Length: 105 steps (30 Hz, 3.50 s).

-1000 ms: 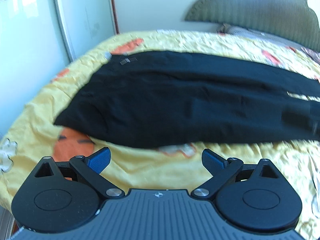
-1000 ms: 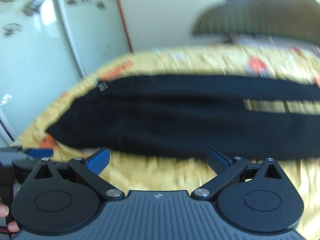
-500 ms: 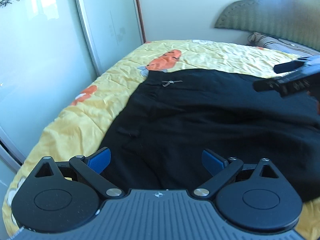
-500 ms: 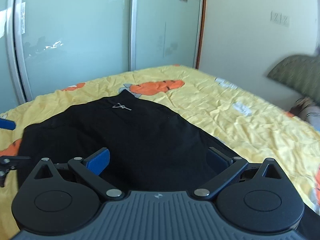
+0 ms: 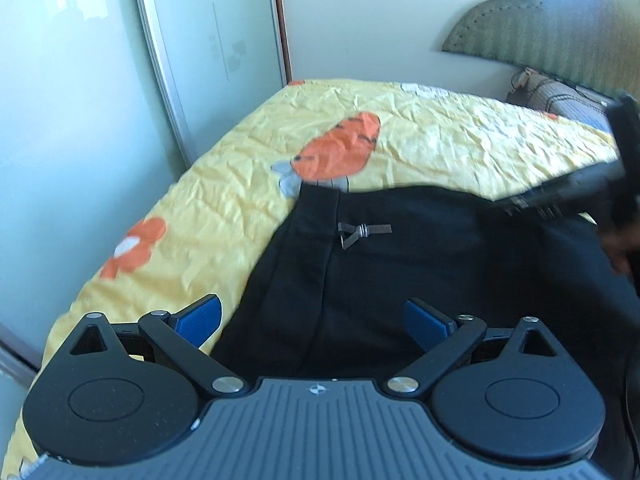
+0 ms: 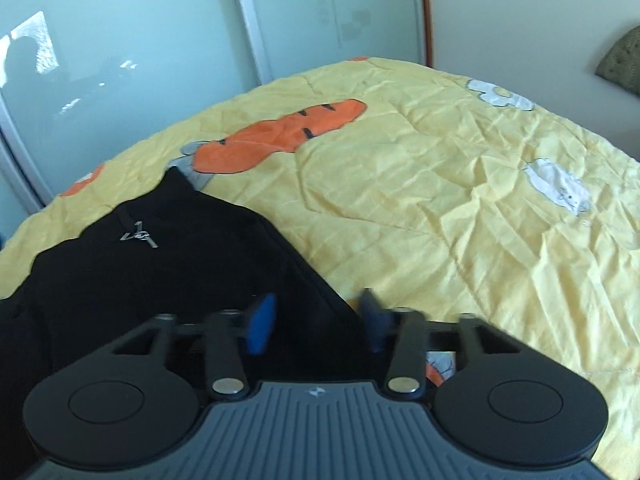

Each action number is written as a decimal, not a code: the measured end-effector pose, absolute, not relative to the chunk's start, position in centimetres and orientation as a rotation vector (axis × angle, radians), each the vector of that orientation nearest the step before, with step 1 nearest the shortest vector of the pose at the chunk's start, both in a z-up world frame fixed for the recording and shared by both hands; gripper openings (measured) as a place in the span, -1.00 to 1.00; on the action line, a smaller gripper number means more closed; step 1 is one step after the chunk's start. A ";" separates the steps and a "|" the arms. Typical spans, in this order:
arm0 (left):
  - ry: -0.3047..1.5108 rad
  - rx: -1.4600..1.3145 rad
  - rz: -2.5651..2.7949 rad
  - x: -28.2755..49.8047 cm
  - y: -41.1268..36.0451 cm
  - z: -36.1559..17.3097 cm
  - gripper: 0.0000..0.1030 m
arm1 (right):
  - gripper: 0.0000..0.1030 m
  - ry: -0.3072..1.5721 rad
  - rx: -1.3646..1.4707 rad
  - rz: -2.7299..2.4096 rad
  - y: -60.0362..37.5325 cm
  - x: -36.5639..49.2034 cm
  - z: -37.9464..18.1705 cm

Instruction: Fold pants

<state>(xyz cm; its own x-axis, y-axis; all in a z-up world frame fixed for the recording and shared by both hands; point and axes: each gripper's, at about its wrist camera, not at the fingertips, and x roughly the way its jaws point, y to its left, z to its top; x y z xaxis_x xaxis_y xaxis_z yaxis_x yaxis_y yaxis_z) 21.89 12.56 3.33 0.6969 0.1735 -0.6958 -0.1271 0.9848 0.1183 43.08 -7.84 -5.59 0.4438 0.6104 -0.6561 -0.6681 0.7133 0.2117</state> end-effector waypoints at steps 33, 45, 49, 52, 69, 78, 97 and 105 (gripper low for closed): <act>0.785 -0.678 -0.029 18.7 19.0 2.8 -0.88 | -0.79 0.263 -0.774 0.579 -4.0 21.8 -5.4; 0.858 -0.577 -0.006 9.7 21.3 -0.1 -0.88 | -0.84 0.325 -0.693 0.771 -5.2 8.9 -3.6; 0.823 -0.533 0.029 8.8 21.0 0.2 -0.88 | -0.83 0.351 -0.620 0.770 -5.0 8.6 -3.5; 0.820 -0.461 0.064 8.8 20.3 0.3 -0.88 | -0.84 0.358 -0.581 0.780 -5.4 7.7 -3.1; 0.778 -0.120 -0.004 6.8 12.2 4.8 -0.17 | -0.52 0.695 -0.067 0.565 -18.4 8.7 -4.9; 0.787 0.188 -0.691 8.7 -4.1 1.1 0.13 | -0.50 0.644 0.058 0.238 -27.3 6.4 -3.6; 0.811 0.198 -0.848 10.4 -10.6 -2.8 -0.19 | -0.15 0.776 0.180 -0.358 -44.8 27.2 -8.0; 0.779 0.217 -0.860 9.9 -11.6 -2.9 -0.24 | -0.88 0.517 0.333 -0.360 -46.6 16.1 -3.7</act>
